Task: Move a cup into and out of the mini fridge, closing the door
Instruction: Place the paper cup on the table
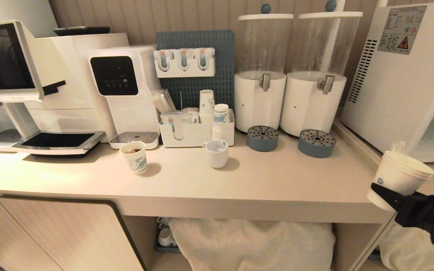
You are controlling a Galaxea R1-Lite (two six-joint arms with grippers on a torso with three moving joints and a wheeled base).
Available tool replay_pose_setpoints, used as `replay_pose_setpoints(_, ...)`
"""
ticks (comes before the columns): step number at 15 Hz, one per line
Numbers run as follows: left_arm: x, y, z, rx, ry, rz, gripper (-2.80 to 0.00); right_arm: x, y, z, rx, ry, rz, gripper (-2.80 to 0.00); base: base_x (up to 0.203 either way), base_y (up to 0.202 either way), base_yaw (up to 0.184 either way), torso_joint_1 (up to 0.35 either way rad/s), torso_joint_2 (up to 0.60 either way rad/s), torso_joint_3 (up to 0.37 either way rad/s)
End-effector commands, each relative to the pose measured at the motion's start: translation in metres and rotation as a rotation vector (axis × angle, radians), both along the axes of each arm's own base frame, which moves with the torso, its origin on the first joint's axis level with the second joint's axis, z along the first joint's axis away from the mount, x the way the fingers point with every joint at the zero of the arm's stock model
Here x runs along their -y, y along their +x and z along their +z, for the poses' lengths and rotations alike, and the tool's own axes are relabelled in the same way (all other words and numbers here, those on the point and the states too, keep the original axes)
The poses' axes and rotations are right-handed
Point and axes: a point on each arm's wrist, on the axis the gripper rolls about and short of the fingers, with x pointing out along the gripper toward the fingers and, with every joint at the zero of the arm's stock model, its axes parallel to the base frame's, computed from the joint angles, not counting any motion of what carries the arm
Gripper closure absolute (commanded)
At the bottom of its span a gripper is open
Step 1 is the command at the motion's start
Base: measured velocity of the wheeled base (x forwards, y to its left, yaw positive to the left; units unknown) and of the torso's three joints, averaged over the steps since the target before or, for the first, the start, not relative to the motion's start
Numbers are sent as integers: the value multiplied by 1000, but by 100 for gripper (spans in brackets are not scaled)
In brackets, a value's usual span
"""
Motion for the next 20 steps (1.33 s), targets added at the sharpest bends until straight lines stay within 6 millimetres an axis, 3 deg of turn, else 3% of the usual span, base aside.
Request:
replay_pose_setpoints(1, 0, 2, -5, -19, -1, 0, 0, 3, 32, -34, -10, 27, 210, 0, 0, 0, 0, 0, 0, 0)
replay_pose_setpoints(3, 0, 2, -5, -20, -1, 0, 0, 4, 51, -44, 10, 15, 320, 0, 0, 0, 0, 0, 0, 0)
replay_pose_setpoints(7, 0, 2, -5, -19, -1, 0, 0, -8, 105, -39, 142, -76, 389, 0, 0, 0, 0, 0, 0, 0)
replay_pose_setpoints(10, 0, 2, -5, -20, -1, 0, 0, -17, 134, -35, 117, -115, 290, 0, 0, 0, 0, 0, 0, 0)
replay_pose_setpoints(12, 0, 2, -5, -21, -1, 0, 0, -26, 146, -46, 54, -133, 258, 0, 0, 0, 0, 0, 0, 0)
replay_pose_setpoints(16, 0, 2, -5, -19, -1, 0, 0, -35, 174, -52, 88, -218, 196, 0, 0, 0, 0, 0, 0, 0)
replay_pose_setpoints(20, 0, 2, -5, -19, -1, 0, 0, -50, 193, -79, 69, -304, 156, 0, 0, 0, 0, 0, 0, 0)
